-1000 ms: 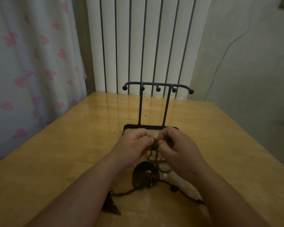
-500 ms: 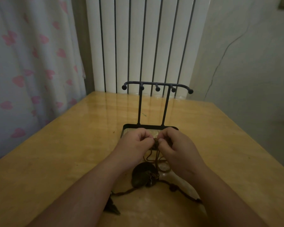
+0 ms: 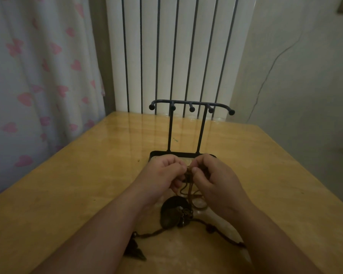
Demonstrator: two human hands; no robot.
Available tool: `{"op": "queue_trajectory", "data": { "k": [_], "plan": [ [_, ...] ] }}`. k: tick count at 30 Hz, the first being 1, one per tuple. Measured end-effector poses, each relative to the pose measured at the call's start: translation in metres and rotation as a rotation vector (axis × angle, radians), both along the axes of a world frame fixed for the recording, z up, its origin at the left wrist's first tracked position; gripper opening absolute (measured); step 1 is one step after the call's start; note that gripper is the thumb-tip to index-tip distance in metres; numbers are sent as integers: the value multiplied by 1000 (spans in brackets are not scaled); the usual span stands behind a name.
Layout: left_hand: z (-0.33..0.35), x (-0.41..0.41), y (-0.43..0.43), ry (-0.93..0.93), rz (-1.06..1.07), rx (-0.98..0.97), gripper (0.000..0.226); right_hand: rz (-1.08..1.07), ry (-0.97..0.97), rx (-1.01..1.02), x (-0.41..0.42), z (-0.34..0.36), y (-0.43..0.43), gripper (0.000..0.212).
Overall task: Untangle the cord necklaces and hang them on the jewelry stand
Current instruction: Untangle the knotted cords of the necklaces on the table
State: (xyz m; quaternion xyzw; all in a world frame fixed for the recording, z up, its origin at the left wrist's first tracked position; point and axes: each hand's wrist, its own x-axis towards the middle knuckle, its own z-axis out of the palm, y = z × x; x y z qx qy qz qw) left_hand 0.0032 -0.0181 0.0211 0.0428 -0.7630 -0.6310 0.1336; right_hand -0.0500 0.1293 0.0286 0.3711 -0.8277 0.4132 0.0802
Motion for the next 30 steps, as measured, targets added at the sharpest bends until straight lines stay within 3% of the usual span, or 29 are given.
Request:
{"op": "queue_trajectory", "data": {
  "k": [9,17,21,30],
  "plan": [
    [-4,-3,2,-39,16,-9,22,-30,16,-39,-1,-1,1,3],
    [-1,0,5,-34,33,18,22,-31,-25,-127,-3,-2,2,11],
    [-2,-1,4,-49,8,-20,21,-44,9,-22,-1,-1,1,13],
    [-1,0,4,-34,28,50,21,-13,-275,-209,0,4,1,8]
  ]
}}
